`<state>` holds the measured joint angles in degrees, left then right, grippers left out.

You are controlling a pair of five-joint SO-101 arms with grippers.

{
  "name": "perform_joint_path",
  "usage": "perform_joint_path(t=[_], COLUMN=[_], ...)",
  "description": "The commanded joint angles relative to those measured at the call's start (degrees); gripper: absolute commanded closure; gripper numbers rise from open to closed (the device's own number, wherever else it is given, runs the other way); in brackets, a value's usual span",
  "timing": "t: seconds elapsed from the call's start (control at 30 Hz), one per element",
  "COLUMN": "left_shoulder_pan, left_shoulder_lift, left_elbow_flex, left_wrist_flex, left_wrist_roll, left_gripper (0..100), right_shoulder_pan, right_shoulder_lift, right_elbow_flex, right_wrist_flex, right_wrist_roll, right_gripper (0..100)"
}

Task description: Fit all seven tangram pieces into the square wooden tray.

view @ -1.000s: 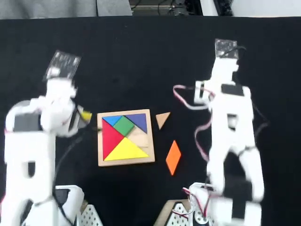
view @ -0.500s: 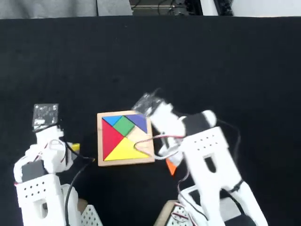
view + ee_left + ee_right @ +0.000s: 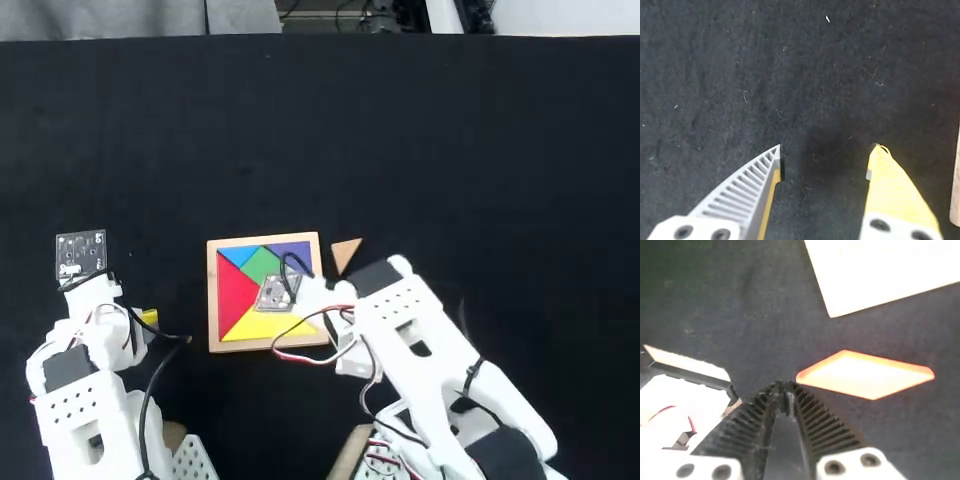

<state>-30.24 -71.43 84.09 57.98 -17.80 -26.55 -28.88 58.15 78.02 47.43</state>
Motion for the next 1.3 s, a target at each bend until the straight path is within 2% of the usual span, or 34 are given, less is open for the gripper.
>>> perform_joint_path(t=[0.0,0.1,0.23,0.53,0.63,0.83,0.97,1.13,1.27], left_shoulder_pan=[-0.5,-0.5,-0.5,-0.5,-0.5,-0.5,-0.5,-0.5,-0.5], left_shoulder_lift=[-0.4,-0.4,-0.4,-0.4,-0.4,-0.4,-0.4,-0.4,-0.4], left_elbow_flex=[-0.2,-0.2,-0.1,0.2,0.3,0.3,0.3,0.3,0.3], left_wrist_flex=[-0.9,-0.9,-0.9,-0.9,-0.9,-0.9,-0.9,-0.9,-0.9], left_wrist_roll=[0.1,0.1,0.1,0.1,0.1,0.1,0.1,0.0,0.0], left_gripper=[73,73,73,73,73,73,73,73,73], right_shoulder_pan=[-0.9,-0.9,-0.8,-0.3,3.4,16.4,20.4,19.1,17.2], right_shoulder_lift=[0.8,1.6,3.8,12.4,12.7,13.0,13.1,12.5,12.5], right_elbow_flex=[1.5,2.1,2.2,1.3,0.6,-4.8,-7.0,-8.5,-12.6], right_wrist_flex=[-5.6,-7.5,-11.1,-12.2,-12.7,-12.7,-12.7,-10.5,-9.1], right_wrist_roll=[0.4,0.2,-3.7,-3.7,-3.7,-3.7,-3.9,-5.1,-13.7], right_gripper=[98.8,98.8,98.8,98.8,98.8,98.8,98.8,98.8,98.8])
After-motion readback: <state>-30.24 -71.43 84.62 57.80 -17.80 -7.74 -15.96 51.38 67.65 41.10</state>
